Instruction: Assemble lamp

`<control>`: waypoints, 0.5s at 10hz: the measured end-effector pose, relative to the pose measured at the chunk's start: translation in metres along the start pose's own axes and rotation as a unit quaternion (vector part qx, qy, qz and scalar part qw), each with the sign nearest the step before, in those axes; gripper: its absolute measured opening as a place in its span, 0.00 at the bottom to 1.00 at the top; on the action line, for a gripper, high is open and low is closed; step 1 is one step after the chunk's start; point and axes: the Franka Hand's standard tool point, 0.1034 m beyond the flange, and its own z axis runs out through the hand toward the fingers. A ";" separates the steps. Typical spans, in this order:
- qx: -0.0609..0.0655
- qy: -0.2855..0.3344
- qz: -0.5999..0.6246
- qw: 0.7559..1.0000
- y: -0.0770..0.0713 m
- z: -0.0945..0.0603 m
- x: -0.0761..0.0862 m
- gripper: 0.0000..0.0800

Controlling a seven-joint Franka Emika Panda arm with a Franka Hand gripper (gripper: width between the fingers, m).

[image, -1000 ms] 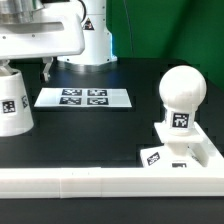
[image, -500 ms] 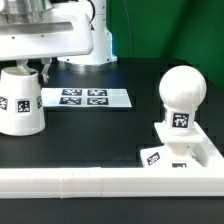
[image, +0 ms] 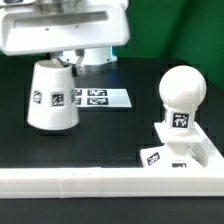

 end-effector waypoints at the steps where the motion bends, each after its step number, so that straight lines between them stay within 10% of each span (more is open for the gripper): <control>1: 0.011 0.007 0.016 1.000 -0.022 -0.015 0.017 0.06; 3: 0.032 0.013 0.056 0.998 -0.054 -0.047 0.051 0.06; 5: 0.033 0.018 0.053 0.998 -0.055 -0.048 0.057 0.06</control>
Offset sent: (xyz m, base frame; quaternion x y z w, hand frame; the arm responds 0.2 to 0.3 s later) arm 0.0717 0.0335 0.0582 0.0735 -0.0194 0.1184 0.9900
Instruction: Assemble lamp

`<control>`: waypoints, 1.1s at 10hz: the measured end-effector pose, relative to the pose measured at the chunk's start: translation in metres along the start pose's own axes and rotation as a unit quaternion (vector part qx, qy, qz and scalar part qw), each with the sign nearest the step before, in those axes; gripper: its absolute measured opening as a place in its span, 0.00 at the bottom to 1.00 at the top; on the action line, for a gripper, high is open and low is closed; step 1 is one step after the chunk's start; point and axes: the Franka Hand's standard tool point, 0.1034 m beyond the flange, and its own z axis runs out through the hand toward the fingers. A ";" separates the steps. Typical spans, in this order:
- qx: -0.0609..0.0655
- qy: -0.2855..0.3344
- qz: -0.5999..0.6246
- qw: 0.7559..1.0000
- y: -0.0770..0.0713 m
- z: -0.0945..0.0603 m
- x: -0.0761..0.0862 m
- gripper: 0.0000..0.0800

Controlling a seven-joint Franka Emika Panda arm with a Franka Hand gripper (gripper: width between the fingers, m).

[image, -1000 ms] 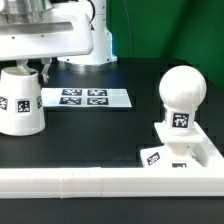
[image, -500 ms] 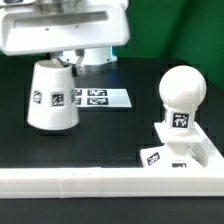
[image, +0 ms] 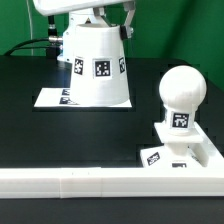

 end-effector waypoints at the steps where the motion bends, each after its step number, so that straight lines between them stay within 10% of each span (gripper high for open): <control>1: -0.001 -0.003 0.001 1.000 0.001 0.002 -0.002 0.06; 6: 0.004 -0.010 0.002 1.000 -0.008 -0.008 -0.002 0.06; 11: 0.029 -0.010 0.044 0.999 -0.088 -0.069 0.015 0.06</control>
Offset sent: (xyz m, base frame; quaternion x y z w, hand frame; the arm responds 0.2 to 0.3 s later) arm 0.0000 0.0000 0.0000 0.0000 0.0000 0.0000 1.0000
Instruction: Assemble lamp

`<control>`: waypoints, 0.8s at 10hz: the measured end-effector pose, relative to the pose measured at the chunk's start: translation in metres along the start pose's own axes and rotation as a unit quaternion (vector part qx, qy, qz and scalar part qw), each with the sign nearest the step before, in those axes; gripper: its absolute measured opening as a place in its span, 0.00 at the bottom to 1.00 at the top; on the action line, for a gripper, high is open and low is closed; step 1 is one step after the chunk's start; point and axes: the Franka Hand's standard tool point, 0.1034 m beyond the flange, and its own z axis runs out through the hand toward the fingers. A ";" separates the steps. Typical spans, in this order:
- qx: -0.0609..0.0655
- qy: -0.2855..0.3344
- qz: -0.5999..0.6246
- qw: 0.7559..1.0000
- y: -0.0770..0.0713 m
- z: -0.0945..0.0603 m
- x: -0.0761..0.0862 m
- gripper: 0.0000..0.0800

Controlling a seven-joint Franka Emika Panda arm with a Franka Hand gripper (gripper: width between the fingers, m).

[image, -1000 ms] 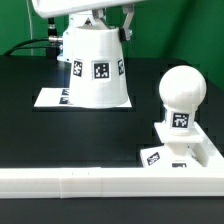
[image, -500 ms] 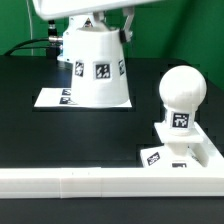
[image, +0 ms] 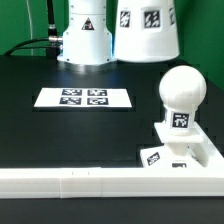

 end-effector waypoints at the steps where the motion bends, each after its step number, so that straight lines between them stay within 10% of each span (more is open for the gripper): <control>1: 0.004 0.000 0.009 1.000 -0.016 -0.006 0.005 0.06; 4: 0.002 -0.003 0.013 1.000 -0.035 0.013 0.014 0.06; 8: -0.015 -0.029 0.012 0.999 -0.025 0.063 0.011 0.06</control>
Offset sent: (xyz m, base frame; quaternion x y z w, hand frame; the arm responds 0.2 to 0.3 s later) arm 0.0204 0.0185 -0.0175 -0.0150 0.0047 0.0067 0.9999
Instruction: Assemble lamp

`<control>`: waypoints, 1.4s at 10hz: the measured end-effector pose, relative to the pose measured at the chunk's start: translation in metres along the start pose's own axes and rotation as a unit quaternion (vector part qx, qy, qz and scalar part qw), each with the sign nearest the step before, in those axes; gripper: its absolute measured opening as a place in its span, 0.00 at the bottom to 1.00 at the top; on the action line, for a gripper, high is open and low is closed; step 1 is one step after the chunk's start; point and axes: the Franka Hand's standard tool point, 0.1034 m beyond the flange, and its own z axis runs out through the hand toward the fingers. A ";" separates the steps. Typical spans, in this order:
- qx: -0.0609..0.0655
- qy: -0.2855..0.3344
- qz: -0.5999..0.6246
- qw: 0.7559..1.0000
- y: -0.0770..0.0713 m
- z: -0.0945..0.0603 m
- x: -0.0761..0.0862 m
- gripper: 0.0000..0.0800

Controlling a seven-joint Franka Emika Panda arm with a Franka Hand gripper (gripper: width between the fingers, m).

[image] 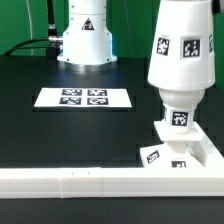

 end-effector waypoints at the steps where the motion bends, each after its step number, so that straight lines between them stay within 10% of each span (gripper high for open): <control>1: -0.004 -0.008 0.004 1.000 0.005 0.013 0.001 0.06; 9: -0.013 -0.022 0.011 1.000 0.018 0.042 0.001 0.06; 13: -0.012 -0.021 0.010 1.000 0.016 0.038 -0.001 0.75; 14: -0.011 -0.022 0.010 1.000 0.014 0.036 -0.002 0.75</control>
Offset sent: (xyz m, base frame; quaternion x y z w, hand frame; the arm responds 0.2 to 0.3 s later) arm 0.0059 -0.0083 -0.0267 -0.0185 0.0042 -0.0112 0.9998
